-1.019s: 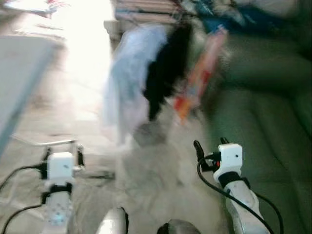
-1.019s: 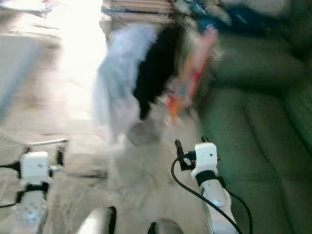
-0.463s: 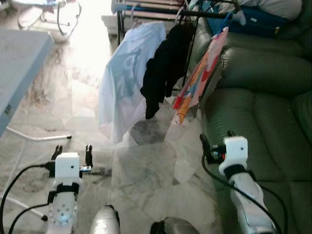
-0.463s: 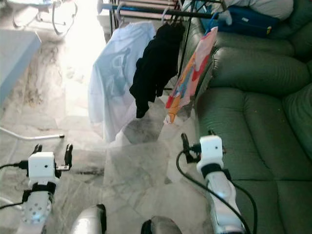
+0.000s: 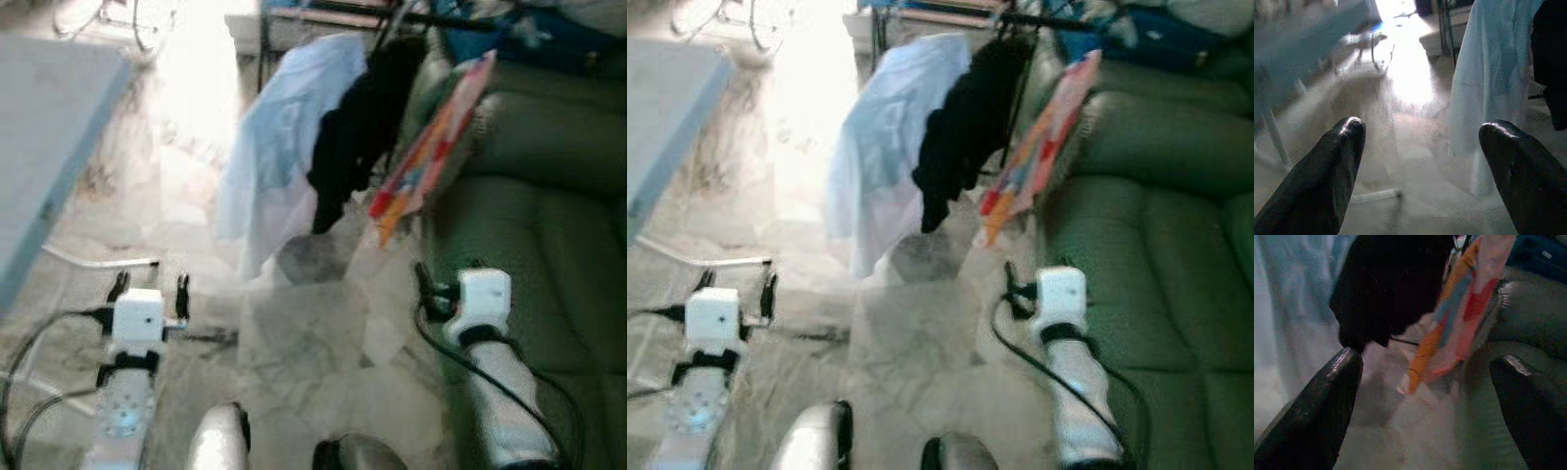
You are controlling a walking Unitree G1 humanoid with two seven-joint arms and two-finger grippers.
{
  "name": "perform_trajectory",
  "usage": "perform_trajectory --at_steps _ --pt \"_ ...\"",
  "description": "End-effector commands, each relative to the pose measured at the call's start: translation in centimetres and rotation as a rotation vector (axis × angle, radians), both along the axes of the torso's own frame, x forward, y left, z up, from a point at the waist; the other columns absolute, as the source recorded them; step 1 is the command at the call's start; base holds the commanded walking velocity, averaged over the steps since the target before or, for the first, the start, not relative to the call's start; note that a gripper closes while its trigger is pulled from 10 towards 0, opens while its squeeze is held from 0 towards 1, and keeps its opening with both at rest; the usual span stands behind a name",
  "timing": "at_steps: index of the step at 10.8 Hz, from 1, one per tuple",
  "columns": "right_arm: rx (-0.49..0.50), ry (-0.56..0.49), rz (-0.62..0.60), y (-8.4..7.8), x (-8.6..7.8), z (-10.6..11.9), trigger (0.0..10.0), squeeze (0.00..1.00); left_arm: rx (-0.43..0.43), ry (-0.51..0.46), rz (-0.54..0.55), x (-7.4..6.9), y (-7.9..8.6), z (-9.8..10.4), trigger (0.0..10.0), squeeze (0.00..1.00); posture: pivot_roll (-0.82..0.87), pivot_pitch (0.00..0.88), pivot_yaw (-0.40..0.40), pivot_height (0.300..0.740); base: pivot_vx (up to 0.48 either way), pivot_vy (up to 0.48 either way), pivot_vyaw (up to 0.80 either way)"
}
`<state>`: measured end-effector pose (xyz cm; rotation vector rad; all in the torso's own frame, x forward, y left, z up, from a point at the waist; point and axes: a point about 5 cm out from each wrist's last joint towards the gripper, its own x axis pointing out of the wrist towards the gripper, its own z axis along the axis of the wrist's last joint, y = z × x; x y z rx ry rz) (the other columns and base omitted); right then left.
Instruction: Hang hanger
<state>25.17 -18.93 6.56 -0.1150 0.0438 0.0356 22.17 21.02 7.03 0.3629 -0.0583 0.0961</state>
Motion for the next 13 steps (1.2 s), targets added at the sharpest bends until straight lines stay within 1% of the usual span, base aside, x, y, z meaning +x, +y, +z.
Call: perform_trajectory --at_steps 1,2,3,5,6,7,8,9,10,11,12,13 --pt "0.001 0.033 -0.017 -0.7 -0.7 -0.6 10.0 0.0 0.03 -0.065 -0.034 0.2 -0.7 1.2 10.0 0.0 0.06 0.226 -0.119 0.74 0.0 0.0 0.0" --pt "0.004 0.031 0.0 -0.2 -1.0 -0.7 10.0 0.0 0.08 -0.087 -0.03 0.3 -0.4 1.5 10.0 0.0 0.07 0.236 -0.113 0.74 0.0 0.0 0.0" --pt "0.001 0.037 0.009 0.3 -1.3 -1.0 10.0 0.0 0.151 -0.097 -0.03 0.4 0.1 1.7 10.0 0.0 0.08 0.24 -0.11 0.74 0.0 0.0 0.0" --pt "0.004 0.03 0.013 0.6 -1.2 -0.9 10.0 0.0 0.179 -0.052 -0.038 1.0 1.6 1.3 10.0 0.0 0.08 0.241 -0.102 0.74 0.0 0.0 0.0" --pt "0.013 0.021 0.011 0.6 -1.2 -0.7 10.0 0.0 0.229 -0.04 -0.011 1.5 3.2 1.3 10.0 0.0 0.07 0.239 -0.1 0.74 0.0 0.0 0.0" --pt "0.012 0.025 0.012 0.7 -1.0 -0.9 10.0 0.0 0.211 -0.011 -0.01 1.8 3.9 1.1 10.0 0.0 0.07 0.225 -0.099 0.74 0.0 0.0 0.0" --pt "0.019 0.02 0.009 0.6 -0.9 -0.8 10.0 0.0 0.186 -0.002 -0.051 2.2 3.9 1.3 10.0 0.0 0.07 0.218 -0.096 0.74 0.0 0.0 0.0" --pt "0.006 0.008 0.003 0.7 -0.7 -0.6 10.0 0.0 0.12 -0.005 -0.063 2.6 3.1 1.6 10.0 0.0 0.07 0.216 -0.094 0.74 0.0 0.0 0.0" --pt "-0.069 -0.006 -0.031 0.3 -0.7 -0.4 10.0 0.0 0.038 -0.004 -0.064 2.3 2.3 1.5 10.0 0.0 0.06 0.217 -0.067 0.74 0.0 0.0 0.0" --pt "-0.077 -0.021 -0.048 0.0 -0.8 -0.1 10.0 0.0 -0.041 -0.006 -0.035 1.5 1.8 1.4 10.0 0.0 0.06 0.212 -0.06 0.74 0.0 0.0 0.0" --pt "-0.061 -0.018 -0.065 -0.2 -0.9 0.0 10.0 0.0 -0.056 -0.021 -0.063 1.1 1.0 1.7 10.0 0.0 0.06 0.216 -0.063 0.74 0.0 0.0 0.0" --pt "-0.123 0.003 -0.076 -0.1 -0.9 -0.4 10.0 0.0 -0.075 -0.027 -0.091 0.7 0.3 2.0 10.0 0.0 0.06 0.228 -0.075 0.74 0.0 0.0 0.0"
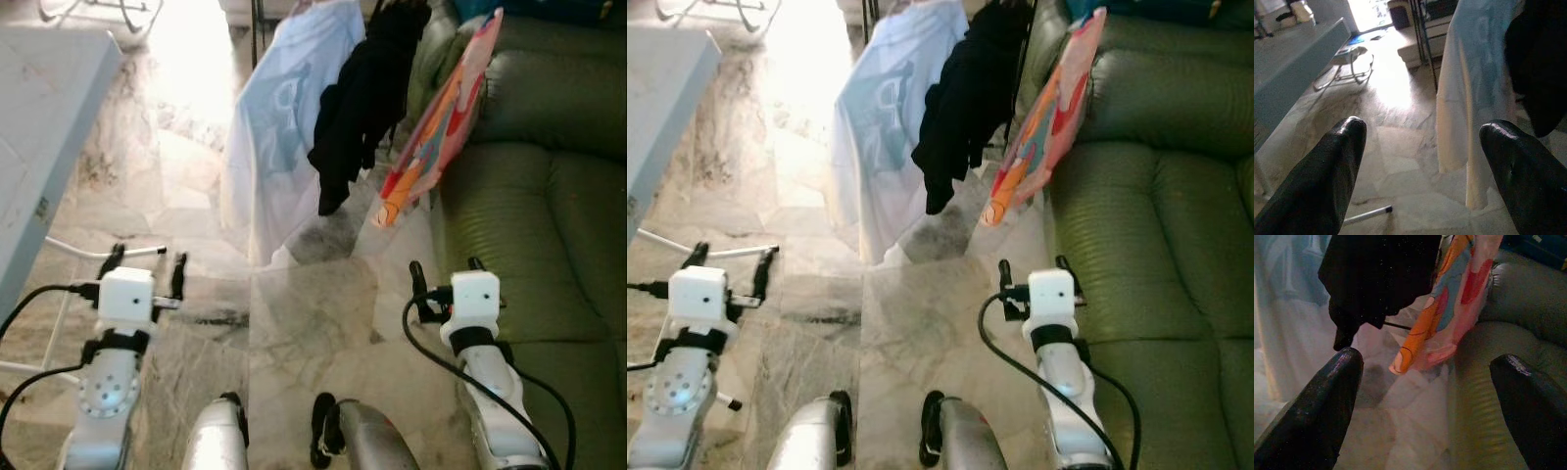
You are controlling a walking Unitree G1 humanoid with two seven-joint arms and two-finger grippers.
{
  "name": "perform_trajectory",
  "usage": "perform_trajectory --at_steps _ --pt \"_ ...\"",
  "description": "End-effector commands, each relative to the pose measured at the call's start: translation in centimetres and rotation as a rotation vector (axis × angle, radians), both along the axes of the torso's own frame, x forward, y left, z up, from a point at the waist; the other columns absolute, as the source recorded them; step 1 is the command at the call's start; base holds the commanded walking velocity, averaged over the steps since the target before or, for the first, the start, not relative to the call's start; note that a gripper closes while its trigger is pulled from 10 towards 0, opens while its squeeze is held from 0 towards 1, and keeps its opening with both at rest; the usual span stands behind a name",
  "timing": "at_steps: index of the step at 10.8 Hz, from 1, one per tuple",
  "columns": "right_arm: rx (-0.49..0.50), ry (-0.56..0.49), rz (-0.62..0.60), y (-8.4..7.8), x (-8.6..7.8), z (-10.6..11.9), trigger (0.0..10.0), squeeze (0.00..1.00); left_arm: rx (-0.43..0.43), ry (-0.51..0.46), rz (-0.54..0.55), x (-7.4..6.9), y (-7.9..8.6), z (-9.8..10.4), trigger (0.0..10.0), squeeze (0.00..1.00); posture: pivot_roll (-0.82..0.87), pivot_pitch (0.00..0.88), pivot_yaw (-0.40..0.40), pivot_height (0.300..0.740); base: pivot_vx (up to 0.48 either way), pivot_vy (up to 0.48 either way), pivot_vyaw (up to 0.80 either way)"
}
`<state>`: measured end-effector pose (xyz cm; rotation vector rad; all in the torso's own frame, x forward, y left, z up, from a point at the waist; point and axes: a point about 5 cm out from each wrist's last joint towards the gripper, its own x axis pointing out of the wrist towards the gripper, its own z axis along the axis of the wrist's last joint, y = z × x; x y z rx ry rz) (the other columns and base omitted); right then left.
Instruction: Hang hanger
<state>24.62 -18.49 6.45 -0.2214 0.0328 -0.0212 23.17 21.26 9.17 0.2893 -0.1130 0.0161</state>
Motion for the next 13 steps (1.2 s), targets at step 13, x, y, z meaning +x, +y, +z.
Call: perform_trajectory --at_steps 13 --pt "0.054 -0.001 0.093 0.6 0.1 0.5 10.0 0.0 0.022 -0.094 0.022 1.1 -1.8 1.9 10.0 0.0 0.05 0.245 -0.124 0.74 0.233 0.351 0.0"
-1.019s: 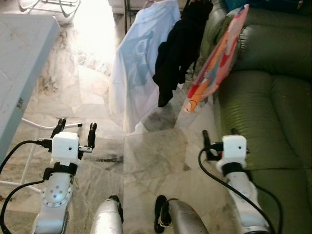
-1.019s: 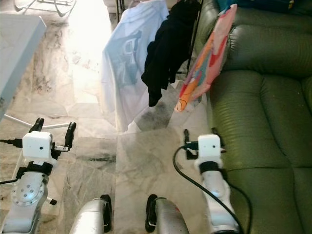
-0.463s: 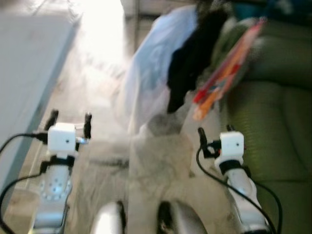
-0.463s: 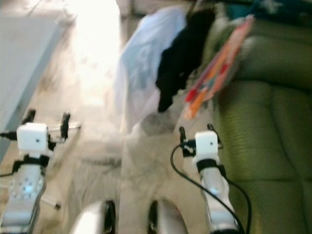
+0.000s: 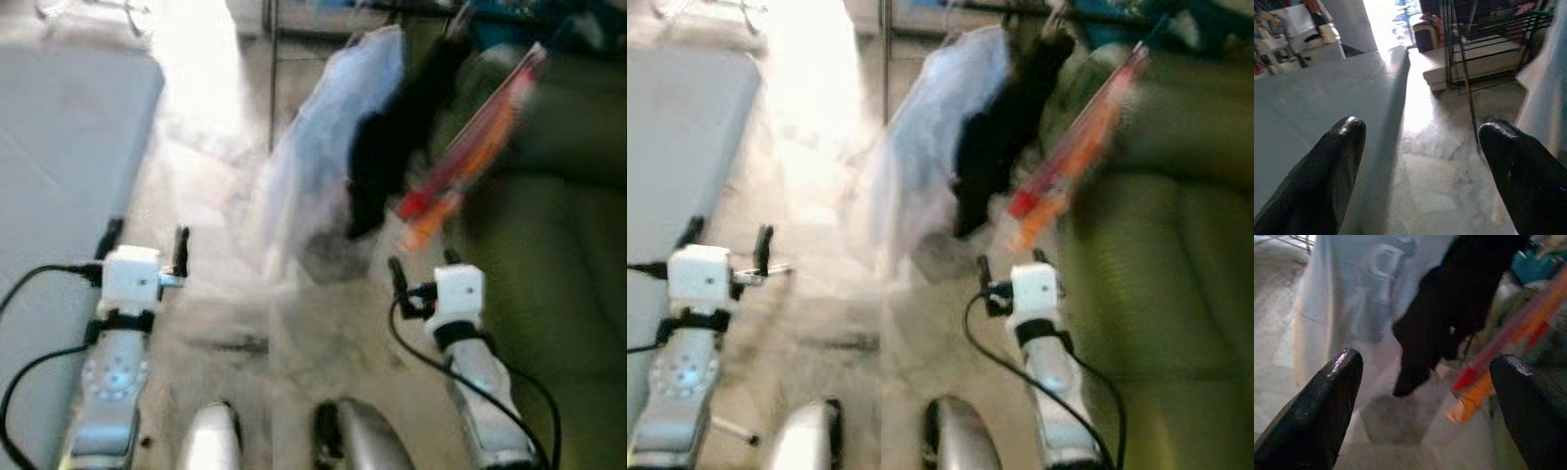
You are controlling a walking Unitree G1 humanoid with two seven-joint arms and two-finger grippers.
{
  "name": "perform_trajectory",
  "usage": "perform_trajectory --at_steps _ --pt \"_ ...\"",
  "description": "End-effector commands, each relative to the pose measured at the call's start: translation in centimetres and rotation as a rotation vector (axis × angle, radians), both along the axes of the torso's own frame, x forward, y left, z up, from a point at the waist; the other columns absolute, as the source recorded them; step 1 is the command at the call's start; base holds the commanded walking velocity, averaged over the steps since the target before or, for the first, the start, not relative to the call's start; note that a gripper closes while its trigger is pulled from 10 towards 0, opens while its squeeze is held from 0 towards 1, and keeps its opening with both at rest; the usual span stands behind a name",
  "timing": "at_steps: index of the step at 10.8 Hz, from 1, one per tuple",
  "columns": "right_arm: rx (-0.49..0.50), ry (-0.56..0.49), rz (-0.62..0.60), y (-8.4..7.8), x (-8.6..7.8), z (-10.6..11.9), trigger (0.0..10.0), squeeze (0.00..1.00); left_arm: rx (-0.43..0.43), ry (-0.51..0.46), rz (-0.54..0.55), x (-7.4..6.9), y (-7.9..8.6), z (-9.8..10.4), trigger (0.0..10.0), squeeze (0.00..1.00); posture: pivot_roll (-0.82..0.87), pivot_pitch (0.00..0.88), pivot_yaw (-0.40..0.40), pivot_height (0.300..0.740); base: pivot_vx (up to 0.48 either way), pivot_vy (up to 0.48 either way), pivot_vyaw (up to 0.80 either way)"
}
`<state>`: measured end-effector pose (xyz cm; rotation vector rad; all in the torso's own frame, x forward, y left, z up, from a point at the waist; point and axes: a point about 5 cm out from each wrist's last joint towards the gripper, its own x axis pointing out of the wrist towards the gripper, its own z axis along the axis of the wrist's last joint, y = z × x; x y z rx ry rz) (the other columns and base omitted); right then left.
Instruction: Hang hanger
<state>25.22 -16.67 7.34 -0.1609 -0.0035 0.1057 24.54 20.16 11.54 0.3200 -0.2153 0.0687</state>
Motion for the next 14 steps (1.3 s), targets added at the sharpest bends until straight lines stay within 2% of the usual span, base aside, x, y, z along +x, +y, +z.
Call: perform_trajectory --at_steps 1,7,9,11,13,14 --pt "-0.008 0.023 -0.038 -1.3 -0.5 -0.4 10.0 0.0 0.008 0.008 -0.031 -0.2 -1.0 -0.4 10.0 0.0 0.05 0.243 -0.122 0.74 0.398 0.266 0.0" --pt "-0.011 0.011 -0.041 -1.2 -0.4 -0.3 10.0 0.0 0.06 -0.008 -0.065 0.1 -1.8 -0.3 10.0 0.0 0.05 0.243 -0.111 0.74 0.471 0.0 0.0" --pt "-0.036 -0.008 0.012 -1.1 0.3 0.2 10.0 0.0 0.055 -0.006 -0.072 0.1 -1.9 -0.3 10.0 0.0 0.05 0.245 -0.109 0.74 0.472 0.0 0.0" --pt "-0.034 -0.02 0.014 -1.9 1.4 1.0 10.0 0.0 0.037 -0.005 -0.041 0.1 -1.6 -0.3 10.0 0.0 0.05 0.25 -0.114 0.74 0.126 0.0 0.0" --pt "-0.032 -0.035 0.029 -1.3 1.5 1.1 10.0 0.0 0.04 -0.002 -0.038 -0.1 -1.6 -0.4 10.0 0.0 0.05 0.253 -0.114 0.74 0.0 0.0 0.0" --pt "-0.019 -0.033 0.08 -0.3 1.3 1.0 10.0 0.0 0.045 0.002 -0.042 -0.2 -1.8 -0.5 10.0 0.0 0.06 0.258 -0.113 0.74 0.0 0.0 0.0"
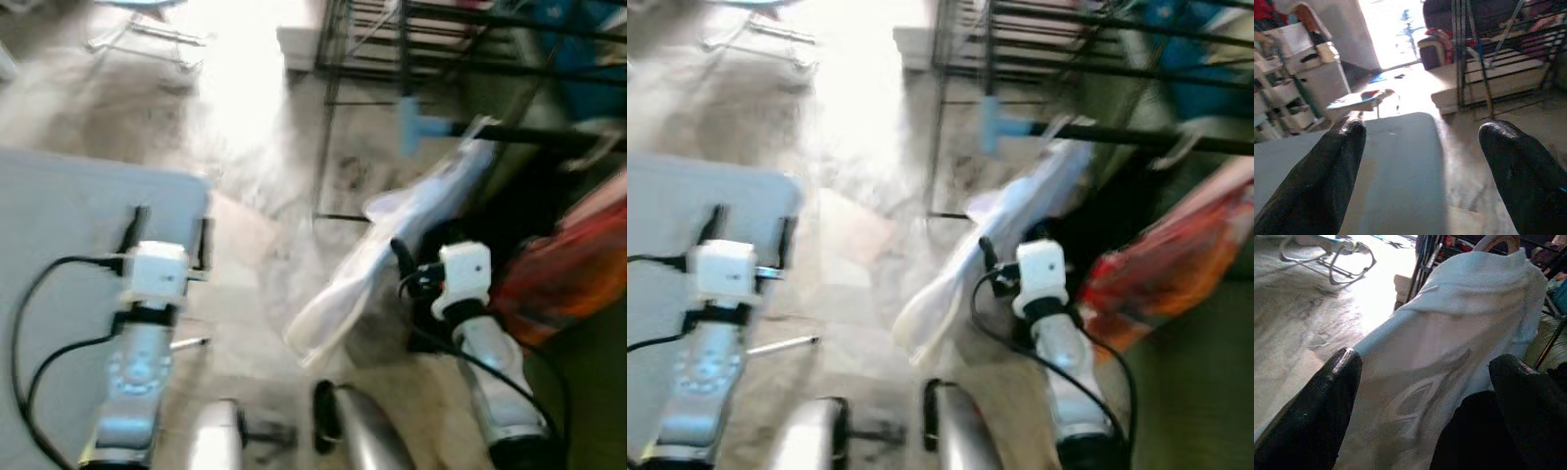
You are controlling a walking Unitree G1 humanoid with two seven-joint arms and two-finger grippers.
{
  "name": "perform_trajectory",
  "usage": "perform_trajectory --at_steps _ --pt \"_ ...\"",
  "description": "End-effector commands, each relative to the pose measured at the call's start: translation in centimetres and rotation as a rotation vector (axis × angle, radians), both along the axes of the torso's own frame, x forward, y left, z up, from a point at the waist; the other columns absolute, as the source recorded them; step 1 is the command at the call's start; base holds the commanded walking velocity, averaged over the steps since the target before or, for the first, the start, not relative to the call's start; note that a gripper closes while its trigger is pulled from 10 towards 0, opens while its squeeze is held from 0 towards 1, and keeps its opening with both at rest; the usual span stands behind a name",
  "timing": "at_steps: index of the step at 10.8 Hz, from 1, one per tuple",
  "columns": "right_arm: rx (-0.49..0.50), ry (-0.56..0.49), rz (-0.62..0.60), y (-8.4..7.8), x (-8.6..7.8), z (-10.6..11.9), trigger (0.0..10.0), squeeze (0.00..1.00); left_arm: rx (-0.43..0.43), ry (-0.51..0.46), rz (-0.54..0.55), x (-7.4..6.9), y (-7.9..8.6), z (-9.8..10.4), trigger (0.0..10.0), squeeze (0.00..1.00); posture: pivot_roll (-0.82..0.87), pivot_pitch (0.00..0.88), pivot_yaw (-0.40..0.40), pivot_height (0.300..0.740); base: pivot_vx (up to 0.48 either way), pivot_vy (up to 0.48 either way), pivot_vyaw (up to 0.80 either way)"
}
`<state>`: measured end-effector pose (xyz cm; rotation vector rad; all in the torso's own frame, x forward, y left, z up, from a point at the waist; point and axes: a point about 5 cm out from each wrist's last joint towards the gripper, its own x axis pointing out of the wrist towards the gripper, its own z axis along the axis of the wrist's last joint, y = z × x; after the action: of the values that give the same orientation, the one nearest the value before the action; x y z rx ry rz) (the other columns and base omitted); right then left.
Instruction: Hang hanger
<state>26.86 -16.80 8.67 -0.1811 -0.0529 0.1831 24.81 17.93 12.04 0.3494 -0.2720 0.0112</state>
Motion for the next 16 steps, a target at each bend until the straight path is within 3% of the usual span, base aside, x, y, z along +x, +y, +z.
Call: perform_trajectory --at_steps 1,4,5,6,8,9,10,11,13,15,16 --pt "0.017 0.035 0.044 0.4 -0.4 -0.6 10.0 0.0 0.007 0.053 0.019 -0.5 0.4 -1.0 10.0 0.0 0.06 0.258 -0.113 0.74 0.0 0.0 0.0" --pt "-0.083 0.079 0.104 0.0 0.0 -1.1 10.0 0.0 0.017 0.097 -0.02 -0.5 -0.1 -1.8 10.0 0.0 0.05 0.262 -0.107 0.74 0.0 0.0 0.0" --pt "-0.132 0.148 0.042 -1.8 0.7 -1.8 10.0 0.0 0.009 0.132 -0.036 -0.5 -0.2 -2.4 10.0 0.0 0.05 0.261 -0.113 0.74 0.0 0.0 0.0" --pt "-0.1 0.205 -0.05 -3.5 1.1 -2.6 10.0 0.0 0.082 0.104 0.037 -0.6 0.4 -2.4 10.0 0.0 0.05 0.261 -0.119 0.74 0.0 0.0 0.0" --pt "-0.14 0.198 -0.122 -4.9 1.3 -2.4 10.0 0.0 0.044 0.126 0.032 -0.9 0.3 -2.7 10.0 0.0 0.05 0.263 -0.122 0.74 0.0 0.0 0.0" --pt "-0.11 0.168 -0.127 -5.1 1.5 -1.8 10.0 0.0 0.045 0.13 0.022 -0.9 0.1 -2.8 10.0 0.0 0.05 0.263 -0.123 0.74 0.0 0.0 0.0" --pt "-0.069 0.034 -0.063 -4.4 2.1 0.8 10.0 0.0 0.041 0.128 0.019 -0.7 0.1 -2.8 10.0 0.0 0.04 0.261 -0.12 0.74 0.0 0.0 0.0" --pt "-0.047 -0.018 -0.042 -3.9 2.6 2.2 10.0 0.0 0.036 0.127 0.02 -0.5 0.1 -2.7 10.0 0.0 0.04 0.259 -0.12 0.74 0.0 0.0 0.0" --pt "-0.111 -0.131 0.057 -2.0 2.9 4.9 10.0 0.0 0.04 0.125 0.012 -0.3 0.0 -2.7 10.0 0.0 0.04 0.257 -0.12 0.74 0.0 0.0 0.0" --pt "-0.062 -0.088 0.156 0.4 1.9 4.8 10.0 0.0 0.038 0.126 0.014 -0.4 0.0 -2.7 10.0 0.0 0.04 0.254 -0.123 0.74 0.0 0.0 0.0" --pt "-0.046 0.02 0.259 2.3 1.5 2.6 10.0 0.0 0.034 0.129 0.011 -0.4 -0.2 -2.8 10.0 0.0 0.05 0.253 -0.121 0.74 0.0 0.0 0.0"
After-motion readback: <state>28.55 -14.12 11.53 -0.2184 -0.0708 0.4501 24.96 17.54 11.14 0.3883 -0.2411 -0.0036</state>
